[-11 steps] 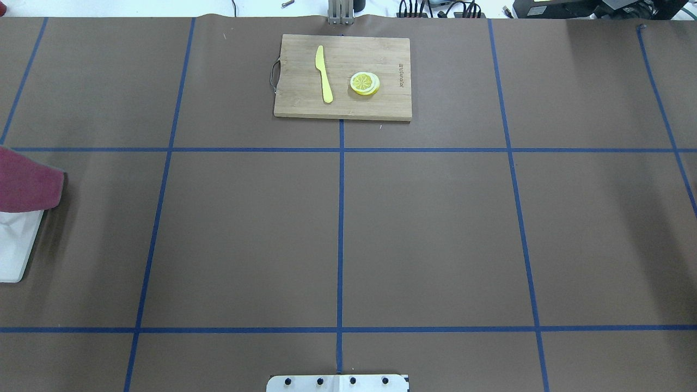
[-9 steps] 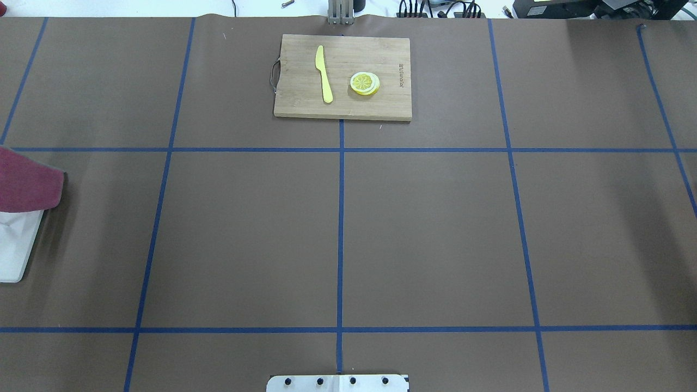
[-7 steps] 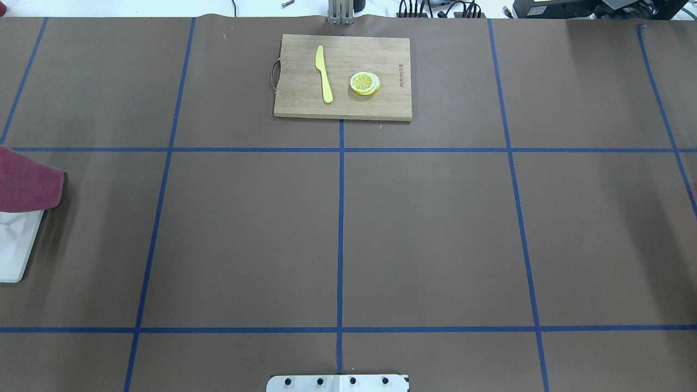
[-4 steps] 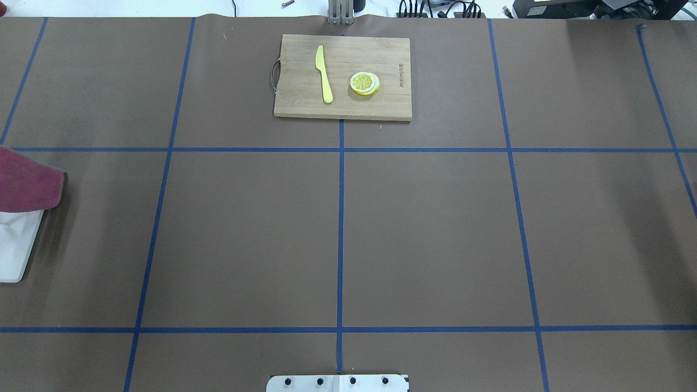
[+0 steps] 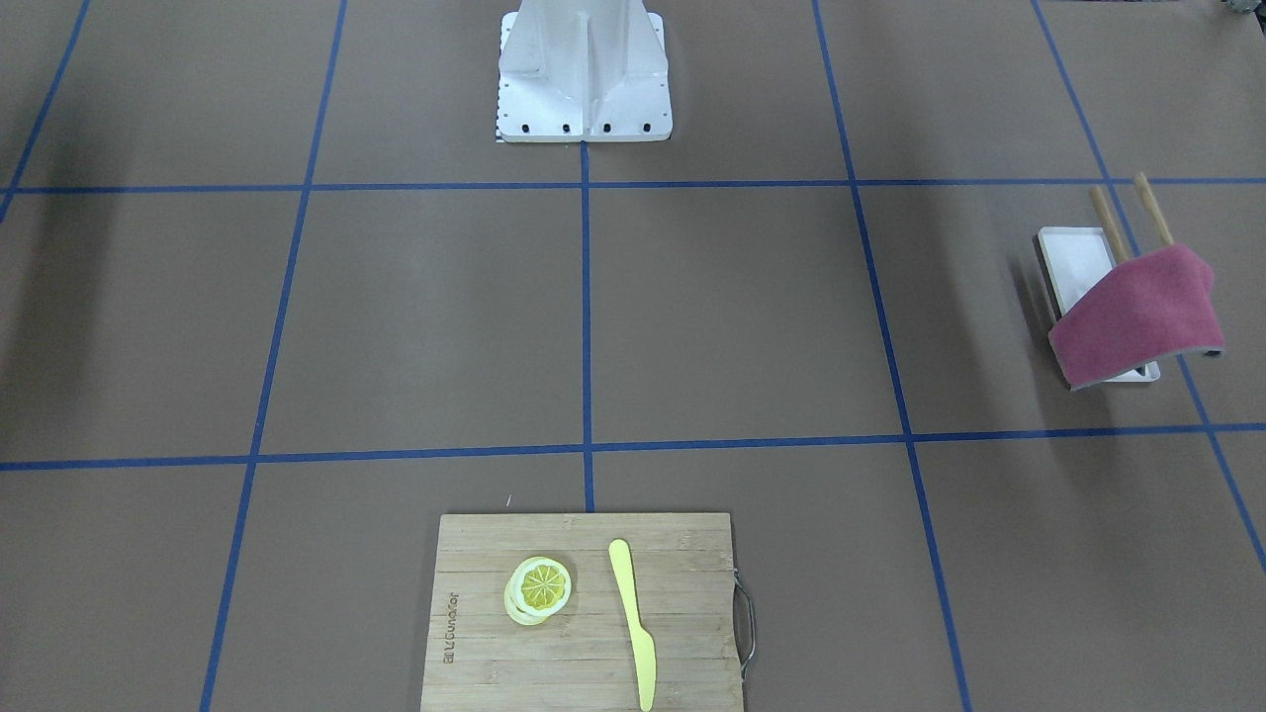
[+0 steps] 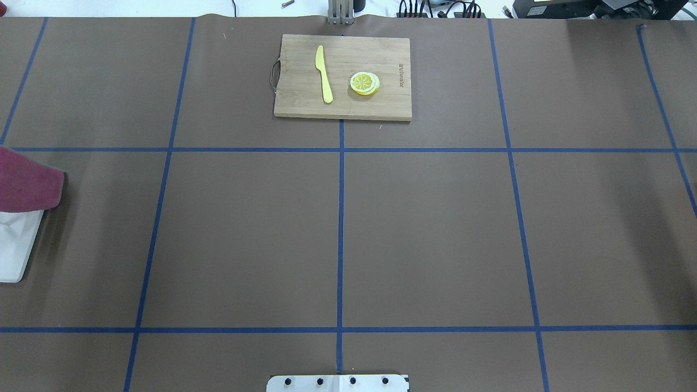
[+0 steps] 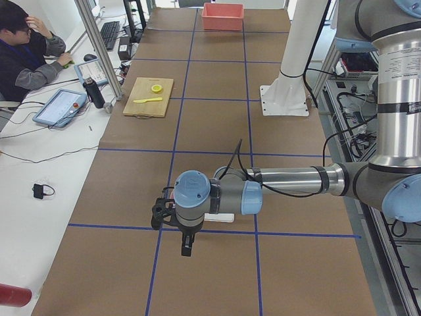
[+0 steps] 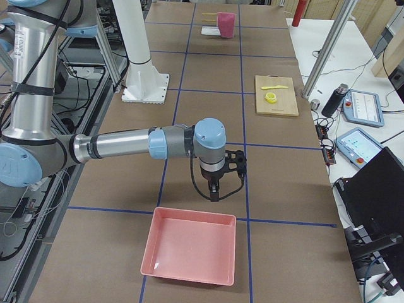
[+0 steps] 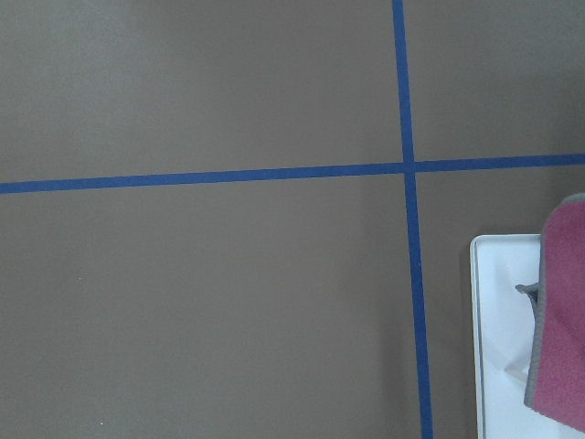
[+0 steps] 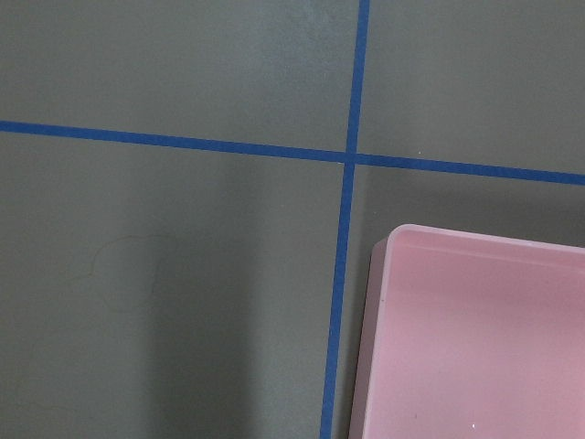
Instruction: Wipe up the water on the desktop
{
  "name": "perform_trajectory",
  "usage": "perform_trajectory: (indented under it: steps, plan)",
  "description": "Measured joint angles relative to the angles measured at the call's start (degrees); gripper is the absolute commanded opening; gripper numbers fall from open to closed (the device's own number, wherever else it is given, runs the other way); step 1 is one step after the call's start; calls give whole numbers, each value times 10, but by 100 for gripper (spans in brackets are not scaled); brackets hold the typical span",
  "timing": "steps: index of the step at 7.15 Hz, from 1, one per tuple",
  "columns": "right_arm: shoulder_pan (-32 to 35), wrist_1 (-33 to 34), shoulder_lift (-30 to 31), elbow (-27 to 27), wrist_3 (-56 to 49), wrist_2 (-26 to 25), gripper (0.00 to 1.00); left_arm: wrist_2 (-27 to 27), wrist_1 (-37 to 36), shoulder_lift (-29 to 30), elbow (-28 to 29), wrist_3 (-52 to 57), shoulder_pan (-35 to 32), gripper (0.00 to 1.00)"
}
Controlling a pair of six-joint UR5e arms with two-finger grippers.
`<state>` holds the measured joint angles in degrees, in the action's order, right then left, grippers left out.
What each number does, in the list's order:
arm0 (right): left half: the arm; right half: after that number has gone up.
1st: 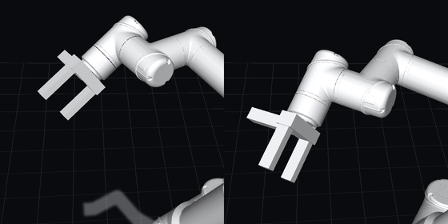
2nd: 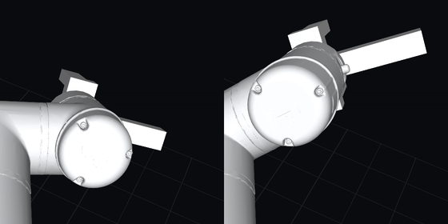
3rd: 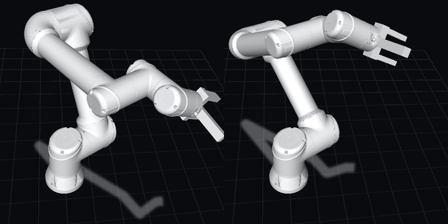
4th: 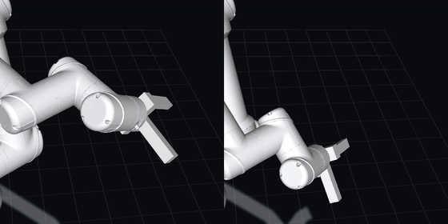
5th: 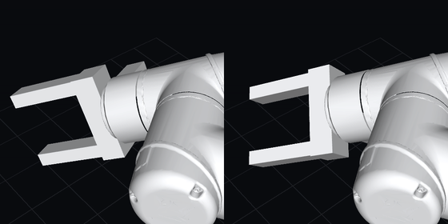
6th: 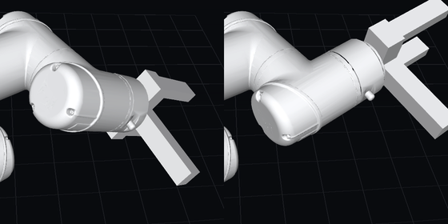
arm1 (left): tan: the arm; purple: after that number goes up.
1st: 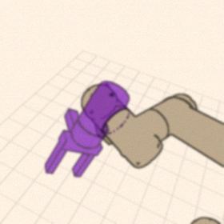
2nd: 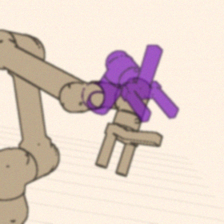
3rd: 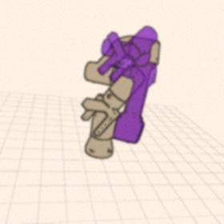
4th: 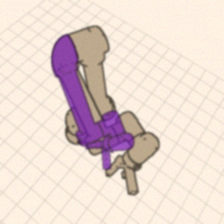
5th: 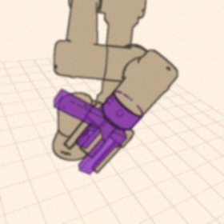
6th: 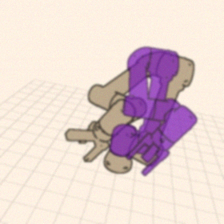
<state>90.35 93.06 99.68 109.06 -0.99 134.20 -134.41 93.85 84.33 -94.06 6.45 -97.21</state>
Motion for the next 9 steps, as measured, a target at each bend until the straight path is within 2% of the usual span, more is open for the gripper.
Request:
perform_trajectory:
  steps: [2,4,7,9]
  plan:
    - [0,0,0,2,-6,6,100,-11,16,7,-6,-2,0,99]
    - [0,-1,-6,4,-7,10,100,-41,103,9,-4,-10,0,99]
    - [0,-1,-7,4,-7,9,100,-66,203,18,-1,-101,14,98]
    - [0,-1,-6,4,-7,7,100,-68,241,19,2,-129,37,99]
